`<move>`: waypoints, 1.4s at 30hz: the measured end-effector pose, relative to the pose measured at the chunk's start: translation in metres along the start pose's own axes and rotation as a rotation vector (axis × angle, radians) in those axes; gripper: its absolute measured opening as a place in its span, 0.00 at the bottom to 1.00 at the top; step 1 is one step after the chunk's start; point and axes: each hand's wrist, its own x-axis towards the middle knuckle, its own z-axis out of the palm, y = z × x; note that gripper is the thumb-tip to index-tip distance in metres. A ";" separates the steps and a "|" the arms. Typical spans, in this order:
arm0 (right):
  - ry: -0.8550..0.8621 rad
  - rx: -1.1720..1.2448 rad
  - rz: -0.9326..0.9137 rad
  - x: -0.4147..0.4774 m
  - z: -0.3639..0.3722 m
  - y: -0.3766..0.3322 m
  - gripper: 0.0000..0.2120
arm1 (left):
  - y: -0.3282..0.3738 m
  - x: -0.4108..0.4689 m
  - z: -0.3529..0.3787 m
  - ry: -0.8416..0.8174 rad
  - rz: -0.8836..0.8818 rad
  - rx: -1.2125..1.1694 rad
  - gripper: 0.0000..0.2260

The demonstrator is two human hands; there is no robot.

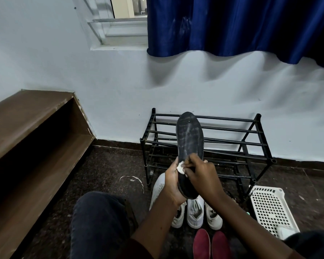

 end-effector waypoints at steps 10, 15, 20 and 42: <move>0.013 -0.058 0.022 0.028 -0.007 0.000 0.08 | 0.001 0.006 -0.001 -0.040 0.030 -0.069 0.21; -0.071 -0.096 -0.020 -0.004 -0.001 -0.002 0.09 | 0.002 0.008 -0.007 -0.003 -0.006 -0.035 0.27; -0.040 0.021 0.079 0.011 -0.001 0.004 0.13 | -0.006 0.006 -0.007 -0.023 -0.035 -0.079 0.23; 0.012 -0.099 0.042 0.003 0.003 -0.005 0.05 | 0.003 0.005 -0.008 -0.006 0.019 -0.071 0.31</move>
